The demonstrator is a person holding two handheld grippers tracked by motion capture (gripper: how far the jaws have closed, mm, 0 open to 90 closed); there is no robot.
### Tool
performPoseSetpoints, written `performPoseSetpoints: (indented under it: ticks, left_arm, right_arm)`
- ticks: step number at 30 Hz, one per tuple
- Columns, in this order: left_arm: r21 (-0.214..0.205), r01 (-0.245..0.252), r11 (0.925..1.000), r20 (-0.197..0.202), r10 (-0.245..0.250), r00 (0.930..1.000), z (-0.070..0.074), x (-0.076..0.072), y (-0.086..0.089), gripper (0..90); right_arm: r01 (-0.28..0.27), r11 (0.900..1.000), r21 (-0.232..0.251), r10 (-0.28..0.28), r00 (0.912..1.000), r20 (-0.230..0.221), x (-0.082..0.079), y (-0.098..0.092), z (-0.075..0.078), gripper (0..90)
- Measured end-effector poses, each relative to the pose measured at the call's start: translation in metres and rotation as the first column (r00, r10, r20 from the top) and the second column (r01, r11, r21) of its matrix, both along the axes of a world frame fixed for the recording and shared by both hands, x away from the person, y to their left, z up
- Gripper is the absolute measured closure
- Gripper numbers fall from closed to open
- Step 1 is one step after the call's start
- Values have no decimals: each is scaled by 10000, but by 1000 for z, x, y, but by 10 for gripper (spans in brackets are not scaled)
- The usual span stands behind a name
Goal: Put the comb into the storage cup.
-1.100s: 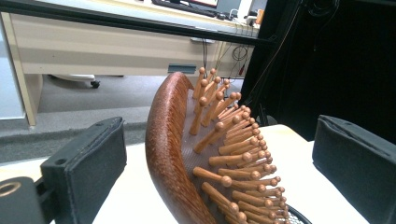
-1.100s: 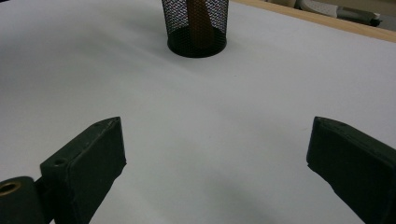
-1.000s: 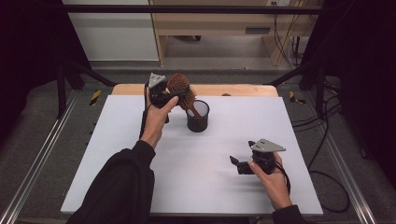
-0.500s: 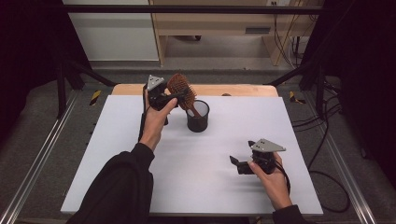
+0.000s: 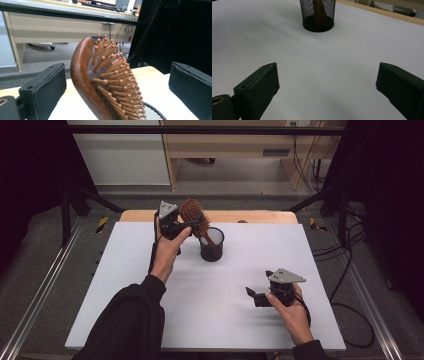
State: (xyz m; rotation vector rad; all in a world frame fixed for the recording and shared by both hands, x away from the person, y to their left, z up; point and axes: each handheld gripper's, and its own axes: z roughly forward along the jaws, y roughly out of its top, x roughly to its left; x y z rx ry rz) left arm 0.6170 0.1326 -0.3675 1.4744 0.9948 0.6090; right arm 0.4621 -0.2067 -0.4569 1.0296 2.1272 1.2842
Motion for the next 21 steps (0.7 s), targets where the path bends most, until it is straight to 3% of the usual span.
performPoseSetpoints:
  ticks: [9, 21]
  left_arm:
    - [197, -210, 9996, 354, 203, 9992, 1, -10, -4, 20]
    - [110, -421, 9991, 350, 417, 9985, 0, -20, 11, 21]
  right_arm:
    - [-5, 10000, 5, 5, 10000, 63, 1, -1, 1, 50]
    - [27, 9999, -127, -27, 10000, 34, 0, 1, 1, 48]
